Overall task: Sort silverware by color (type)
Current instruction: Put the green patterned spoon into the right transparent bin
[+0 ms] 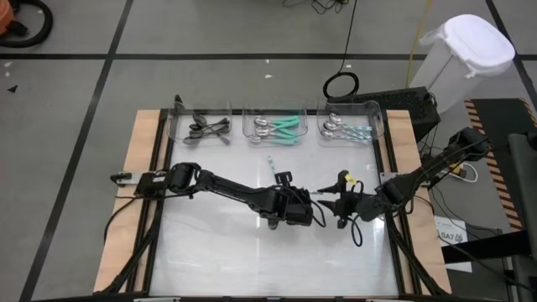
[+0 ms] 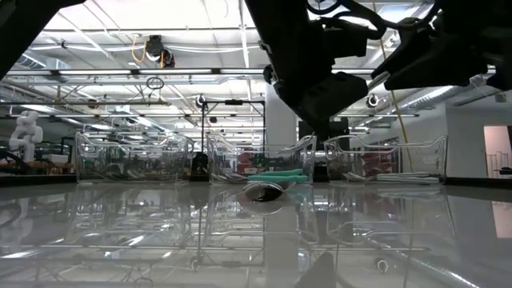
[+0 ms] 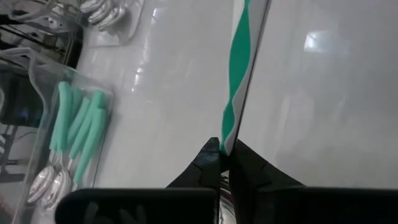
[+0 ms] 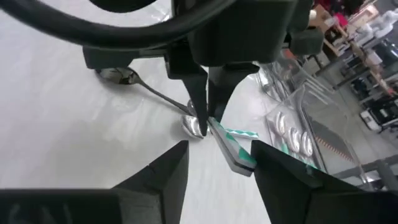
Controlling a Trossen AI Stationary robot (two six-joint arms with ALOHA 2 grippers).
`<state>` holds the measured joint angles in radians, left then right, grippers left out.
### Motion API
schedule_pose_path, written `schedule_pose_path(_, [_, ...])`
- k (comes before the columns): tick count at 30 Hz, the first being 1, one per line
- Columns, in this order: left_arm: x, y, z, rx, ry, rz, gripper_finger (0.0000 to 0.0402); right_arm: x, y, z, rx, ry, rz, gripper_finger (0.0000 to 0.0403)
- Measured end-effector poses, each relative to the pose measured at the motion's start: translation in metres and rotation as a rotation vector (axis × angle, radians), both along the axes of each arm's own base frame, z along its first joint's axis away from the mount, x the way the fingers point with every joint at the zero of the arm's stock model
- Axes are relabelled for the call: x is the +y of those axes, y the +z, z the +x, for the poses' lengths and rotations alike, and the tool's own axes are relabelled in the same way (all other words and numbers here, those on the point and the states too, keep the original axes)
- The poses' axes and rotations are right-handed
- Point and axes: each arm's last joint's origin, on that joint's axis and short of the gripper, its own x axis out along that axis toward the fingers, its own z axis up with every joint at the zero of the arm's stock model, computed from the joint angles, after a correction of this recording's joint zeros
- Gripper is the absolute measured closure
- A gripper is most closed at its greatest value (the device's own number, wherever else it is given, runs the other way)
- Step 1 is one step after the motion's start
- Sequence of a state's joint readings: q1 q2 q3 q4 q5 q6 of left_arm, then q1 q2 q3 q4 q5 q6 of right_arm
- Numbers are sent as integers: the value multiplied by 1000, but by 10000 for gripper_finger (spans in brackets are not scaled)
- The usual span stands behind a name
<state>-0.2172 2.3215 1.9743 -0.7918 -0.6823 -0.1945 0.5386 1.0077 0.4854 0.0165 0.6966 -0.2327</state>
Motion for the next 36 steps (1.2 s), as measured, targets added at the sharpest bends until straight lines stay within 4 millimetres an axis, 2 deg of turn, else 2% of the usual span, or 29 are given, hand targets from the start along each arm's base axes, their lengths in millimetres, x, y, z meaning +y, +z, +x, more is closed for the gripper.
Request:
schedule_pose_path(5, [2, 0, 1, -14, 13, -7, 392, 0, 1, -2, -32, -69, -23, 237])
schedule_pose_path(14, [6, 1, 1, -59, 81, 35, 392, -5, 3, 2, -115, -199, 158, 238])
schedule_pose_path(17, [7, 2, 1, -76, 107, 62, 392, -8, 3, 3, -124, -230, 170, 238])
schedule_pose_path(24, [7, 1, 1, -62, 89, 7, 392, -9, 2, 2, -75, -185, 1, 238])
schedule_pose_path(31, [20, -3, 2, -64, 157, -189, 392, -1, -2, -2, -2, -127, -245, 238])
schedule_pose_path(36, [29, -5, 3, -63, 191, -321, 392, 7, -16, 1, 99, -41, -399, 238])
